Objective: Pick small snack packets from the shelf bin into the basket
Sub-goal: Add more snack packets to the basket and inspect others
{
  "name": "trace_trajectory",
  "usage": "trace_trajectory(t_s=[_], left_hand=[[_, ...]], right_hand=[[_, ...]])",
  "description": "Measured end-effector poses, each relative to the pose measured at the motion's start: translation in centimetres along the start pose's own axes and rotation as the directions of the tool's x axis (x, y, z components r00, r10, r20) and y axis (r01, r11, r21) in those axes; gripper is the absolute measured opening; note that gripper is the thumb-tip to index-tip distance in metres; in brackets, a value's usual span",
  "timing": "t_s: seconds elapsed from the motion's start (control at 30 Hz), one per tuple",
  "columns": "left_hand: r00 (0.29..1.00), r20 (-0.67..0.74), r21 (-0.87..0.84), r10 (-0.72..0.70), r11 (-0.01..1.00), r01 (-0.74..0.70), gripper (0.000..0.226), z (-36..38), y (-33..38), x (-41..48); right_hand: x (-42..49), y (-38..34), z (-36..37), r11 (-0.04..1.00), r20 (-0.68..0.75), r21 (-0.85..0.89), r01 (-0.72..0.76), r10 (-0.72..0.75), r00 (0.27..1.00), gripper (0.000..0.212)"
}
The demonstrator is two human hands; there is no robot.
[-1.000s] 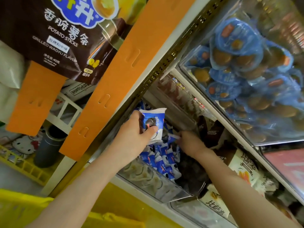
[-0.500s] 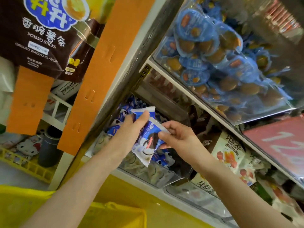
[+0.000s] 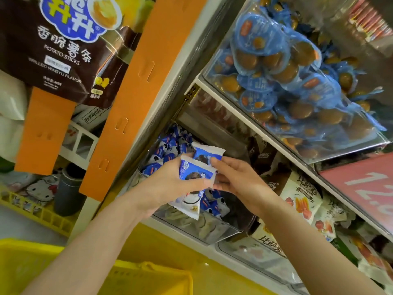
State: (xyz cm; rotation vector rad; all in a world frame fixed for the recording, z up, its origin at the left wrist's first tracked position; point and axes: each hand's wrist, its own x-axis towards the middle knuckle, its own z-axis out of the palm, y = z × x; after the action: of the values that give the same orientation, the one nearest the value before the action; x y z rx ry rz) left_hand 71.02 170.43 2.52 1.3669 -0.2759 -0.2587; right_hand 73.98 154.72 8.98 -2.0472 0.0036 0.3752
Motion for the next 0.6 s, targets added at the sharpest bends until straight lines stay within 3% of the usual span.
trace_trajectory(t_s=[0.07,0.13,0.2,0.23,0.33,0.47,0.6], left_hand=[[1.000,-0.012,0.020,-0.007,1.000,0.007,0.029,-0.4,-0.1,0.1],[0.994,-0.099,0.014,-0.051,0.999,0.052,0.042,-0.6,-0.3,0.4],[0.974,-0.192,-0.079,-0.121,0.991,0.107,0.044,-0.7,-0.4,0.8],[0.964,-0.217,-0.152,-0.156,0.980,0.125,0.041,-0.7,-0.5,1.0],[0.943,-0.246,-0.253,-0.222,0.954,0.158,0.039,-0.8,-0.5,1.4],[0.954,-0.252,-0.249,-0.159,0.964,0.095,0.033,-0.9,-0.6,1.4],[0.960,-0.263,-0.294,-0.091,0.956,0.010,0.026,-1.0,-0.5,1.2]], right_hand=[[0.9,0.3,-0.9,0.998,-0.156,-0.028,0.056,-0.060,0.986,0.021],[2.6,0.9,-2.1,0.944,-0.354,-0.305,0.125,-0.234,0.906,0.021],[4.4,1.6,-3.1,0.737,-0.386,-0.672,0.072,-0.432,0.815,0.023],[5.2,1.9,-3.4,0.644,-0.369,-0.765,0.026,-0.470,0.802,0.026],[7.2,3.1,-3.9,0.572,-0.365,-0.815,-0.087,-0.391,0.845,0.029],[8.6,4.2,-3.7,0.470,-0.397,-0.848,-0.246,-0.256,0.881,0.028],[10.2,4.7,-3.0,0.481,-0.400,-0.816,-0.320,-0.070,0.914,0.025]])
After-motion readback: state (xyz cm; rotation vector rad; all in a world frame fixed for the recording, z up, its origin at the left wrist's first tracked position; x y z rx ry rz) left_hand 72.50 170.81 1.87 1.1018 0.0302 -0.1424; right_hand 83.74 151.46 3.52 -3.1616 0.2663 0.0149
